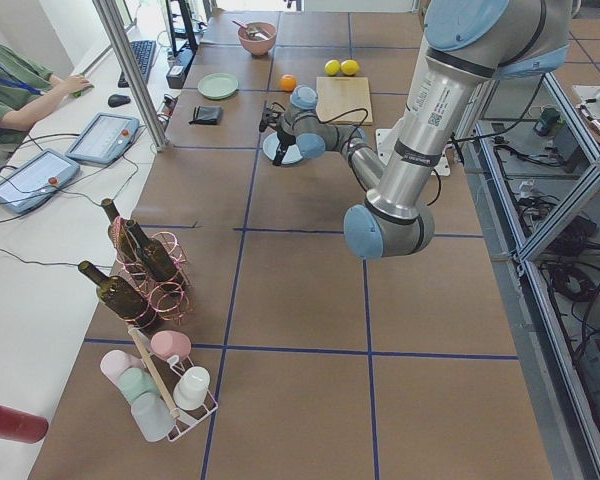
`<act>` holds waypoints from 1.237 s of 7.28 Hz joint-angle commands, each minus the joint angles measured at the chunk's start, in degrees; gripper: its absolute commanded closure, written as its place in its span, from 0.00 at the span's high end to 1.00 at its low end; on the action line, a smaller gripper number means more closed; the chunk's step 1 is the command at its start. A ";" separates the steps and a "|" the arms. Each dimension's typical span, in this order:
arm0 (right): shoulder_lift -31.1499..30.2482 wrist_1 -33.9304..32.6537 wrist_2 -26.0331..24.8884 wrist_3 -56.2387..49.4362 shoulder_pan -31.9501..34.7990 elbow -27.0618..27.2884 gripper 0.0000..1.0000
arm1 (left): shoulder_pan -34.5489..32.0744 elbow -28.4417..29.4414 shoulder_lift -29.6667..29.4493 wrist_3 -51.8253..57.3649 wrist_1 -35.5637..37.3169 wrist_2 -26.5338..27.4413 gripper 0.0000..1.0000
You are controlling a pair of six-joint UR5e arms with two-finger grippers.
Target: Pick orange to plate
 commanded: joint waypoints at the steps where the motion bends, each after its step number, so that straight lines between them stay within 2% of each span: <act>1: 3.87 -4.06 0.52 0.43 -5.16 0.48 1.00 | -13.16 -9.21 6.05 18.21 12.00 -9.92 1.00; 2: 6.41 -11.75 0.26 0.43 -7.37 3.96 1.00 | -22.09 -9.14 8.00 25.06 16.65 -18.67 1.00; 3: 7.22 -20.53 -2.62 0.43 -11.04 9.13 1.00 | -29.41 -8.53 10.80 37.92 23.48 -23.28 1.00; 4: 10.27 -27.49 -5.17 0.43 -12.47 11.96 1.00 | -34.18 -6.87 14.40 50.49 26.68 -23.50 1.00; 5: 12.56 -31.65 -6.06 0.43 -13.70 13.12 1.00 | -41.10 -1.55 16.00 60.36 27.06 -23.59 1.00; 6: 13.11 -32.21 -6.77 0.61 -15.20 13.22 1.00 | -46.30 4.07 18.02 70.82 26.72 -23.76 1.00; 7: 13.72 -32.22 -6.95 1.83 -16.08 13.22 1.00 | -51.84 5.61 22.13 72.75 26.45 -25.24 1.00; 8: 13.90 -32.05 -7.12 4.71 -17.57 13.31 1.00 | -56.33 6.32 25.39 73.29 26.28 -31.00 1.00; 9: 13.82 -31.61 -8.87 6.05 -19.15 13.66 1.00 | -57.94 5.81 30.64 73.47 23.84 -33.32 1.00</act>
